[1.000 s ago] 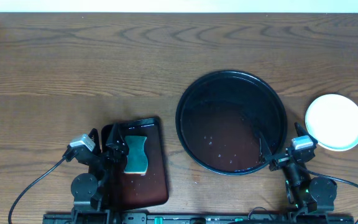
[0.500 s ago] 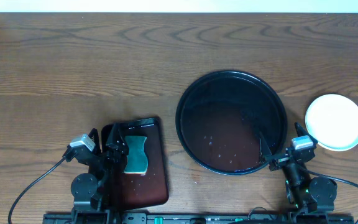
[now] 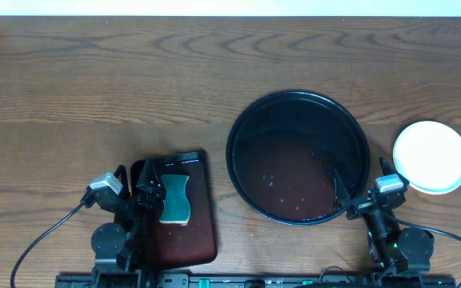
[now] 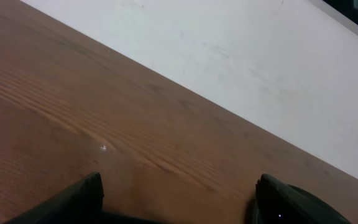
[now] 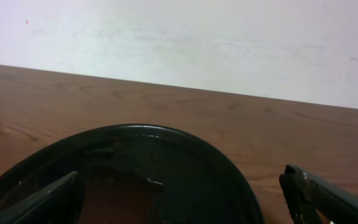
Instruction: Clean dirty plates on tray and stack at the side
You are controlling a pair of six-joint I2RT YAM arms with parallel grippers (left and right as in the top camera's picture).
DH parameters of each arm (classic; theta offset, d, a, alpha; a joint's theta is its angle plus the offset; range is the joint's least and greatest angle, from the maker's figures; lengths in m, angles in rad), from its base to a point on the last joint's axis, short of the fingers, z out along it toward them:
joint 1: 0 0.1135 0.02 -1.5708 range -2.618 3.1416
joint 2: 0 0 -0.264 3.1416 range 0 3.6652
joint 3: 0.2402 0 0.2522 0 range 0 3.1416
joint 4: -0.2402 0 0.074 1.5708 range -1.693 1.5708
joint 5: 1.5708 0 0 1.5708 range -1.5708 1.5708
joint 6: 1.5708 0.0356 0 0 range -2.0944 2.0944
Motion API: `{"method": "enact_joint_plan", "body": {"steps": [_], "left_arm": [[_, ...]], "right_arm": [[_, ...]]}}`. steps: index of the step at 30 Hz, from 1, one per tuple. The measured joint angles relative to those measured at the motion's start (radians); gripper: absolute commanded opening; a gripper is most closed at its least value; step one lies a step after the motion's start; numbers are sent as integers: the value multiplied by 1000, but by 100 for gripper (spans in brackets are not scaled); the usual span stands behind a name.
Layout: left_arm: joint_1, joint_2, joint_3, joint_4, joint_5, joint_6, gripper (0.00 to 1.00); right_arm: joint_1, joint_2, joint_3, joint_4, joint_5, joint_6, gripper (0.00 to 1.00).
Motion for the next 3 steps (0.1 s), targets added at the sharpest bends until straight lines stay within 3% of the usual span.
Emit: {"method": "enact_joint_plan", "body": {"steps": [3], "left_arm": [[0, 0, 0, 0, 0, 0, 79]], "right_arm": [[0, 0, 0, 0, 0, 0, 99]]}}
